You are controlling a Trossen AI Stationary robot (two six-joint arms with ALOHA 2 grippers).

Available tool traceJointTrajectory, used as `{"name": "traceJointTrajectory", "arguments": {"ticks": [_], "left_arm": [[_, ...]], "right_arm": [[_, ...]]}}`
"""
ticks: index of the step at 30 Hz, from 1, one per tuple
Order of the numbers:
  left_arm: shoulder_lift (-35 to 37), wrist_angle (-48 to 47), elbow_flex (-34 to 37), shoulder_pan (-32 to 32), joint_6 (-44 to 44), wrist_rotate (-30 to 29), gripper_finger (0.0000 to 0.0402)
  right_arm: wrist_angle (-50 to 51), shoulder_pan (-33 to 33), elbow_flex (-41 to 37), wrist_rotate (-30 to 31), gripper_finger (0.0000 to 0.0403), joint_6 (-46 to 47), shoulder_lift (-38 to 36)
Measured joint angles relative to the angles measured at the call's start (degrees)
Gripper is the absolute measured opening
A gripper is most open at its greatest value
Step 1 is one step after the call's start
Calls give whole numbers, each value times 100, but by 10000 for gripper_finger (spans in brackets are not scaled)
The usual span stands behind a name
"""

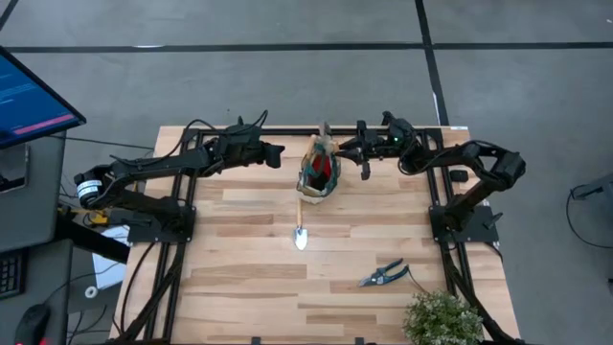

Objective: Pick & Place Garden tools in Gardening bag
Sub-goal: Put the brown trowel into the gardening bag

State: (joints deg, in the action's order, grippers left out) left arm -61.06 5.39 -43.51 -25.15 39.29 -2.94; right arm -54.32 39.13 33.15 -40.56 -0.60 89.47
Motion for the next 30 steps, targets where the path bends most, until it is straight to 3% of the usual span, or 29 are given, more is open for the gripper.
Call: {"name": "traceJointTrajectory", "arguments": {"ticks": [11,24,30], "left_arm": [[1,2,0,0,17,0,8],[-1,0,0,0,-31,0,8],[1,2,0,0,-45,0,8]], "right_arm": [[-1236,-47,-4,-26,56,671,1058],[-1180,-47,-2,105,56,519,1312],[-1173,-34,-4,313,104,459,1312]]}}
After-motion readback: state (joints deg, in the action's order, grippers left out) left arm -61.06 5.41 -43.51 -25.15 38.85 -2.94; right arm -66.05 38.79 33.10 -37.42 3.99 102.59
